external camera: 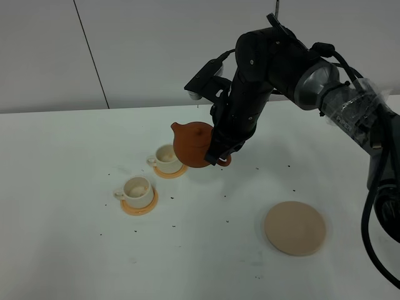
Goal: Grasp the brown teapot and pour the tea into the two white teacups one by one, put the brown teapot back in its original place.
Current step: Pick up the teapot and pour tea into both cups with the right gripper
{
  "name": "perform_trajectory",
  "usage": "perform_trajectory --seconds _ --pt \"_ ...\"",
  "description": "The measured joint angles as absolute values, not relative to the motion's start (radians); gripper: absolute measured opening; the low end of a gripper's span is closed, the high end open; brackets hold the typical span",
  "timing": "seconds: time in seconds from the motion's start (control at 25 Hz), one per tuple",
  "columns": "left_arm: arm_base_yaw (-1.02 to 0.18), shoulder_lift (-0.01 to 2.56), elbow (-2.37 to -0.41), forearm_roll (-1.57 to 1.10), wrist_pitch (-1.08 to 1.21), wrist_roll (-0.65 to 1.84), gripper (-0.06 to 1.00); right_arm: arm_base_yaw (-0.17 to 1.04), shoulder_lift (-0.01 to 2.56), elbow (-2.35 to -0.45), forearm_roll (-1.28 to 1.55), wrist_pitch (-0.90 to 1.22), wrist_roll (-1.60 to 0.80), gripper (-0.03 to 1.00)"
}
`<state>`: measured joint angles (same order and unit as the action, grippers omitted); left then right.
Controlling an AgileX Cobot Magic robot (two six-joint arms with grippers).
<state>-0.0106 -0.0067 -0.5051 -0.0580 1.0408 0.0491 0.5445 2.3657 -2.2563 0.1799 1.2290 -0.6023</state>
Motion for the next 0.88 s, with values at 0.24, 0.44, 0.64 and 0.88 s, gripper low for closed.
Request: perform_trajectory --seconds 0.24,0.44,0.64,0.88 --pt "-0.011 -0.007 -0.505 -0.058 1.041 0.049 0.24 0.545 2.435 -2.256 0.178 1.228 -0.601 0.1" --pt "-0.011 -0.007 -0.505 -0.058 1.041 0.049 0.24 0.545 2.433 -2.256 0.165 1.227 -0.617 0.1" --pt "-0.011 -0.007 -0.505 -0.058 1.041 0.049 0.24 0.545 2.433 -2.256 0.147 1.228 -0.627 0.1" --pt "-0.011 -0.007 -0.505 -0.058 1.041 0.049 0.24 0.545 2.433 -2.256 0.149 1.228 -0.635 0.1"
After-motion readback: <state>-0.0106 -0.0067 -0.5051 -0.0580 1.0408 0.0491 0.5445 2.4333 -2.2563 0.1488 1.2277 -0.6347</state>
